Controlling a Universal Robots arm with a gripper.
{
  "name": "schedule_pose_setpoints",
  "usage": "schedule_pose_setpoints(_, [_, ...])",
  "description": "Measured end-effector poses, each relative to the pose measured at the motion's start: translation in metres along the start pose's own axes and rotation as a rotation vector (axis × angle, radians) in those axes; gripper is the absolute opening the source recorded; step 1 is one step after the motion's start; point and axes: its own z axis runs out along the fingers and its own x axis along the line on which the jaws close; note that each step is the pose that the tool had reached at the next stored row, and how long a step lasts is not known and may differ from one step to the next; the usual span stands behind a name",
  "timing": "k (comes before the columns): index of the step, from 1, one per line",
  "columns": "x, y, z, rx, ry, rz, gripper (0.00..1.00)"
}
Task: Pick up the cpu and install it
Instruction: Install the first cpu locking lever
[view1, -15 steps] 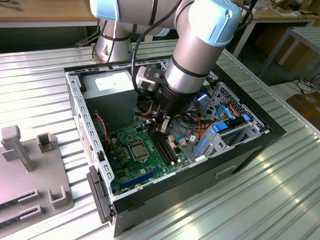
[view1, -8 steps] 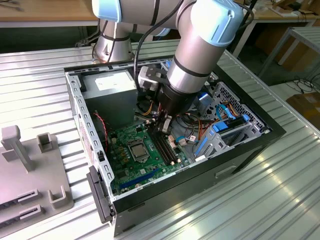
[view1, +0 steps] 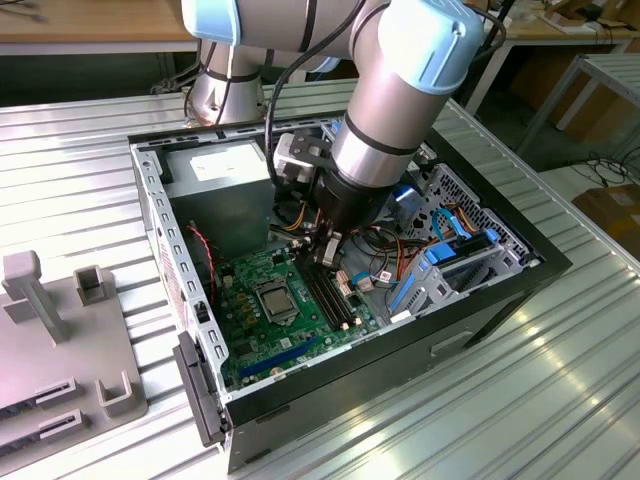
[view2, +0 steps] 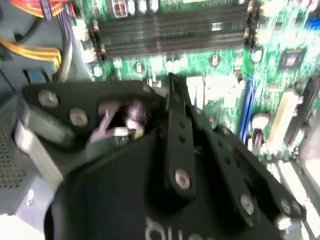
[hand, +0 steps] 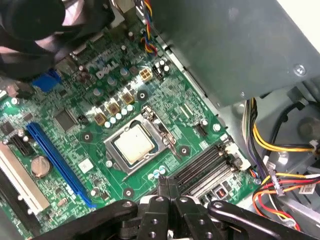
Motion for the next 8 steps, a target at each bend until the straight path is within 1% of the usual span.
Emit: schedule_pose_setpoints(8, [-0.0008, 0.0005, 0.0003, -0.0001, -0.0002, -0.001, 0.11])
